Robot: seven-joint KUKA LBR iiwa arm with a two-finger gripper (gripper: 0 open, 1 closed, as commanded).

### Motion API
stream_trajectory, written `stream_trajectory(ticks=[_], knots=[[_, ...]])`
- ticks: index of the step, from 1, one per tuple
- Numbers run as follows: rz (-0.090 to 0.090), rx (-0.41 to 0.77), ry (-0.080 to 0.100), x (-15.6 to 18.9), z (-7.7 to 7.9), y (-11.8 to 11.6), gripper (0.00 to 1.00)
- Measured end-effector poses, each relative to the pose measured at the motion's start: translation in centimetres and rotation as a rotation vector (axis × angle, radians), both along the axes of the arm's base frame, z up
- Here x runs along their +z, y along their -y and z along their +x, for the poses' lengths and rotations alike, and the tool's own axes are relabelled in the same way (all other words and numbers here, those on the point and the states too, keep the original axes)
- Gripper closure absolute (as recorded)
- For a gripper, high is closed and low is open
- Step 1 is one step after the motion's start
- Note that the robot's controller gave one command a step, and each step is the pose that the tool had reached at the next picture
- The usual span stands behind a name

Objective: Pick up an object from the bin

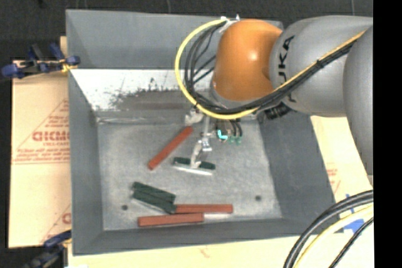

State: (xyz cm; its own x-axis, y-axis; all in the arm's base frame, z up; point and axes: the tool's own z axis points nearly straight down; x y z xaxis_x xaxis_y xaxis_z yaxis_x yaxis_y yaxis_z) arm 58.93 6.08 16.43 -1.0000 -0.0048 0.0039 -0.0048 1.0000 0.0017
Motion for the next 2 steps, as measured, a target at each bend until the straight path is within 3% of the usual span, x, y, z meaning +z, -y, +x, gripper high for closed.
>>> stream_trajectory(ticks=[1,2], knots=[[0.001,-0.001,0.006,0.4,0.1,0.0,0.0],[-0.001,0.091,-0.002,-8.3,-2.5,2.1,1.0]])
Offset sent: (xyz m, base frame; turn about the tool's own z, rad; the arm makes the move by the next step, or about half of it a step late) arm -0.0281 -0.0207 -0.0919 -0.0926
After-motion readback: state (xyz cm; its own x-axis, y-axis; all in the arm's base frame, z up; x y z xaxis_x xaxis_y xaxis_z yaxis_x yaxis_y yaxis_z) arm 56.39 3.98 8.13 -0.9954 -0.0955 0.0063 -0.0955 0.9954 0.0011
